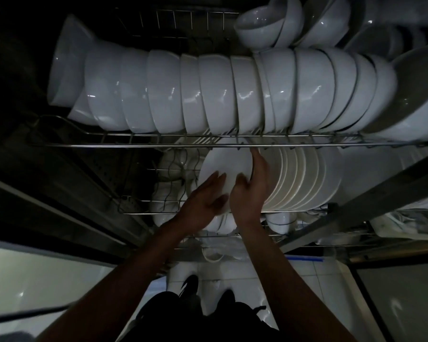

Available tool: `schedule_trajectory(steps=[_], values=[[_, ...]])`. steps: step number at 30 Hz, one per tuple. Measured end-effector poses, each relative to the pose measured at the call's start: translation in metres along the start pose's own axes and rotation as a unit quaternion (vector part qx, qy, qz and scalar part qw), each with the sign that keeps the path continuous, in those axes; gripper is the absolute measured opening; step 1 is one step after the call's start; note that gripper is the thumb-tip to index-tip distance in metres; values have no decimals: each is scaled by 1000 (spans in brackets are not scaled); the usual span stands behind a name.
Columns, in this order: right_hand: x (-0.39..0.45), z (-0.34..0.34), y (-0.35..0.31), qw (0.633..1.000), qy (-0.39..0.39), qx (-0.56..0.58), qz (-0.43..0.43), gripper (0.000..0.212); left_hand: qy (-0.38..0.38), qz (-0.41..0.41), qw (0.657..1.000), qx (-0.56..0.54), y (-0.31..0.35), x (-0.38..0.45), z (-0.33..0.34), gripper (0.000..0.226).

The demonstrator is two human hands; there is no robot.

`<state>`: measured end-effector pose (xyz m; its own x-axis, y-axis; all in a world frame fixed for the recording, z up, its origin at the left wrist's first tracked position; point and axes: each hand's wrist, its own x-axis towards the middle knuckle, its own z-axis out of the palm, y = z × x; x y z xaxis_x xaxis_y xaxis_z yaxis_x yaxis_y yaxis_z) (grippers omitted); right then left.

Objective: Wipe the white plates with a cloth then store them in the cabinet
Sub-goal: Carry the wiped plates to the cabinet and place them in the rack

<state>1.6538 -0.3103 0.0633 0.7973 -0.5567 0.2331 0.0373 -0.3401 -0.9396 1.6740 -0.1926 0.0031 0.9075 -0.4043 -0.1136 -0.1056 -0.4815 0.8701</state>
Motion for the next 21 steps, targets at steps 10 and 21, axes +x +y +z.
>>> schedule_trajectory(steps=[10, 21], values=[[-1, 0, 8, 999, -49, -10, 6, 73, 16, 3, 1000, -8, -8, 5, 1, 59], [1, -3, 16, 995, -98, -20, -4, 78, 52, -6, 997, -61, -9, 2, 5, 67]])
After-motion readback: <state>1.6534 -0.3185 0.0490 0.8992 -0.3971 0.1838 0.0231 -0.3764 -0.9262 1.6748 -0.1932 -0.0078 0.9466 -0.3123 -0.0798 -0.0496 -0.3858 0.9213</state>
